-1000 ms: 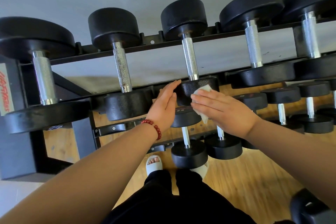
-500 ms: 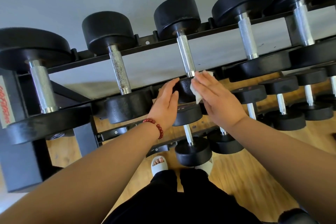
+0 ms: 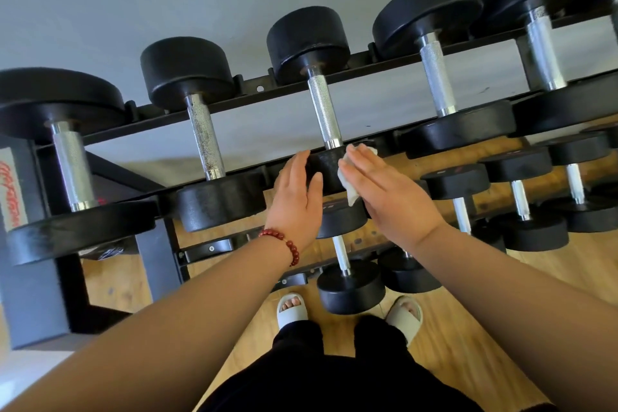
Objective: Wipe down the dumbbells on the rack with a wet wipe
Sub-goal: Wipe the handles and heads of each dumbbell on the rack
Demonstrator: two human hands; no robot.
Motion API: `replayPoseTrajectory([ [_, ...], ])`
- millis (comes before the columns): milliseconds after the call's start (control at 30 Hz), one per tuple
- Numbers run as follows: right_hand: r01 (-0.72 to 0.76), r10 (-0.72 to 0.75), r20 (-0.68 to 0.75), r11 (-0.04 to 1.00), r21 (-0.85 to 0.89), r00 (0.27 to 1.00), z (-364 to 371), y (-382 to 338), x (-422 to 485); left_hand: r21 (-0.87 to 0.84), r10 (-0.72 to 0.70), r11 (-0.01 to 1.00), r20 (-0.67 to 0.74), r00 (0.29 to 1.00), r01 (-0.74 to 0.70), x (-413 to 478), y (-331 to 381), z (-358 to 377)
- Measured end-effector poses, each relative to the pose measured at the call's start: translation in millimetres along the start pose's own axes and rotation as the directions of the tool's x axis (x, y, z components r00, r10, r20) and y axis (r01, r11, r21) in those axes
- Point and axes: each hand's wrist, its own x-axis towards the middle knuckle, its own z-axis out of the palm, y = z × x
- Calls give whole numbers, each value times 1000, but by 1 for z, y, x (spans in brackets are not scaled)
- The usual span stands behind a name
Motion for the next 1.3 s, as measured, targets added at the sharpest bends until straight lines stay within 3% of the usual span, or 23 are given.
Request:
replayPoseTrajectory([
  [167,90,-87,45,995,-48,995,-18,28,-20,222,157,966,-91,983,-133,-7,22,19],
  [333,169,-173,-30,981,-98,984,-43,65,-36,458,289,866,-129,949,-202,-8,49,44],
  [567,222,-237,-120,967,-122,964,-77,109,-39,444,245,888,-237,940,-120,-4,91,79],
  [1067,144,-176,-213,977,-158,961,-95,149,-5,433,309,870,-110,945,-234,62,114,75],
  [1300,87,-114,-157,982,-169,981,-94,167,12,429,295,870,-54,954,-244,85,124,78],
])
